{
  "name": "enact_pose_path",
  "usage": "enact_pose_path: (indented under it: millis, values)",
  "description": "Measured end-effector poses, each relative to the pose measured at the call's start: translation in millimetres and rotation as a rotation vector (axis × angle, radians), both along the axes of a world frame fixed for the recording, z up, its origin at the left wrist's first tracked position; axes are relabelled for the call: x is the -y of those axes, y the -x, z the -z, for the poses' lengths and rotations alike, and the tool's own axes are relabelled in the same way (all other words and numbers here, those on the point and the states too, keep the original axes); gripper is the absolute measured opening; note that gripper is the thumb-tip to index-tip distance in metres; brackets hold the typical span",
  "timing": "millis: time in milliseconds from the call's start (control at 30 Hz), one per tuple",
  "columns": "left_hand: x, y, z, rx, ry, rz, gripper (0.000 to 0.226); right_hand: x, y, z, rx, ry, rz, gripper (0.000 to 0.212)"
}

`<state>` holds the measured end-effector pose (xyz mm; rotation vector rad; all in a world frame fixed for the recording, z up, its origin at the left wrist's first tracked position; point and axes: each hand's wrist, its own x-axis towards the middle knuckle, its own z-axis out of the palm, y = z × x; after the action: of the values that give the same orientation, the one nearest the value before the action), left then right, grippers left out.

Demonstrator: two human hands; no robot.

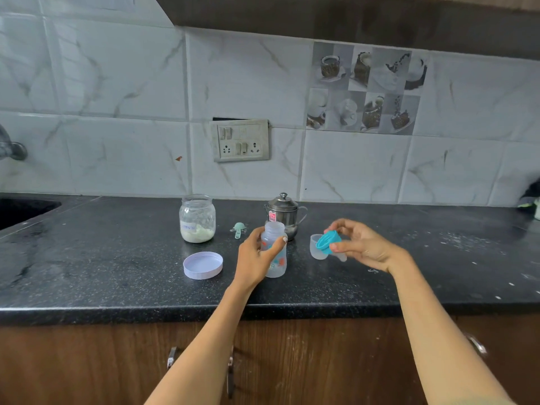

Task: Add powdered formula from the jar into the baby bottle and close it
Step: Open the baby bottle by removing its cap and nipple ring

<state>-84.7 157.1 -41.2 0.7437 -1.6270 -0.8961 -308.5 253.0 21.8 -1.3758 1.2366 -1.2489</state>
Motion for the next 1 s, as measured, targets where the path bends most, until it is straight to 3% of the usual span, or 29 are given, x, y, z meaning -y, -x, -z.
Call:
enact_pose_path:
  millis: [200, 467, 1000]
  values:
    - [0.7, 0.2, 0.0, 0.020, 0.003, -0.012, 0.041, -0.6, 4.5, 36.4, -0.111, 0.007, 0.173, 0.034]
    - [1.2, 0.6, 0.1, 0.025, -0.010, -0.006, 0.044, 1.4, 3.4, 42.4, -0.224, -0.044, 0.194, 0.043]
    - [-2.7, 0.0, -0.9, -0.019, -0.045, 0.030, 0.053, -7.3, 9.0, 32.4, -0.195, 0.014, 0.223, 0.054]
